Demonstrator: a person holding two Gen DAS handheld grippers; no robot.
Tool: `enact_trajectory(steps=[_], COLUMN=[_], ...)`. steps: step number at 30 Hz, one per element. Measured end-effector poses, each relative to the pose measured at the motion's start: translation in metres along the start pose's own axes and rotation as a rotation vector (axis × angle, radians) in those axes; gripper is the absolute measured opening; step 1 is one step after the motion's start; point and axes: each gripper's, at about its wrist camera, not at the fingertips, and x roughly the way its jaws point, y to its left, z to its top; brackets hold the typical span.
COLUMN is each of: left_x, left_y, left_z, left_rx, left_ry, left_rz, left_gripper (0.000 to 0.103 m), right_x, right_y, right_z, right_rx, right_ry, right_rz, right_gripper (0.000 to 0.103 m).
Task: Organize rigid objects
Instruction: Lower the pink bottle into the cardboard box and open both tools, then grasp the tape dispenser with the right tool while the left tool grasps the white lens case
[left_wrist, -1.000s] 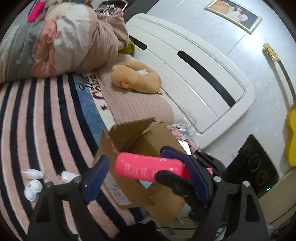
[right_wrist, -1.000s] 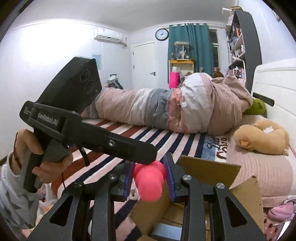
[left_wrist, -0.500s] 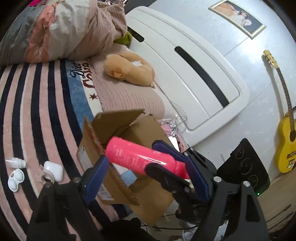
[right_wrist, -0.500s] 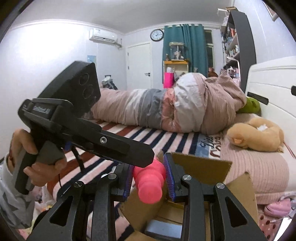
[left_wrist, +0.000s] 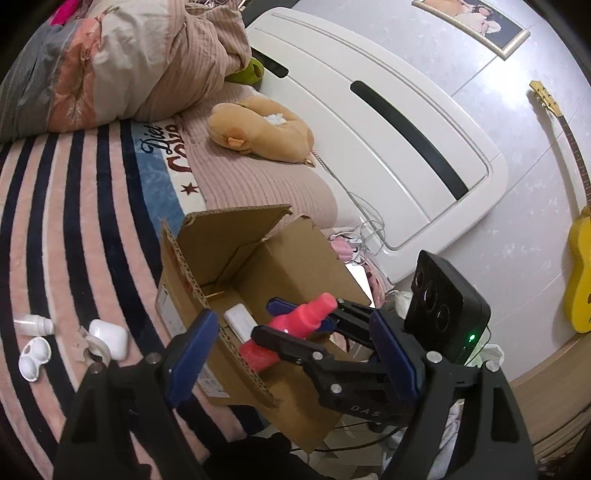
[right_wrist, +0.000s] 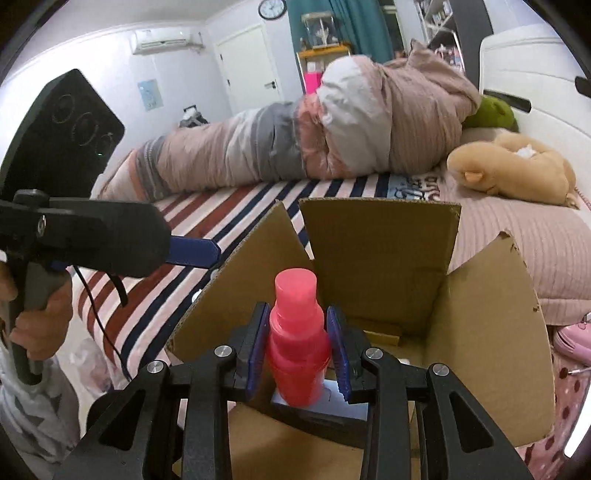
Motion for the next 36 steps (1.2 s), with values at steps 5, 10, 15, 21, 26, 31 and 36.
enact_trajectory(steps=[5, 10, 15, 21, 26, 31, 36], left_x=[-0.005, -0.010, -0.011, -0.018, -0.044, -0.088, -0.121], left_y=[-0.004, -0.007, -0.009, -0.009, -0.001, 0.027, 0.070], left_z=[0.000, 0.000, -0.001, -0.002, -0.004, -0.011, -0.027], left_rx=[0.029, 0.037, 0.045, 0.067, 0.081, 0.076, 0.056], left_ry=[-0.007, -0.017, -0.022, -0.038, -0.076, -0.136, -0.170], left_rz=[0.016, 0.018, 0.037, 0.065, 0.117, 0.222, 0.382], left_gripper=[0.081, 0.081, 0.081, 0.081, 0.081, 0.081, 0.081], right_x=[-0.001, -0.002, -0.004, -0.012, -0.019, -0.030, -0.008], right_y=[-0.003, -0.018, -0.022, -0.021, -0.001, 0.044, 0.111], right_z=[0.001, 0.002, 0.001, 0.002, 0.010, 0.025, 0.036], right_rx=[0.011, 0.050, 0.039, 0.042, 0.006, -0.077, -0.191], right_ry=[0.032, 0.038, 0.049, 0.037, 0.011, -0.067, -0.054], right_rz=[-0.064, -0.101, -0.167, -0.134, -0.075, -0.041, 0.031], right_gripper=[0.040, 0.043, 0.044, 0.052, 0.062, 0.062, 0.062])
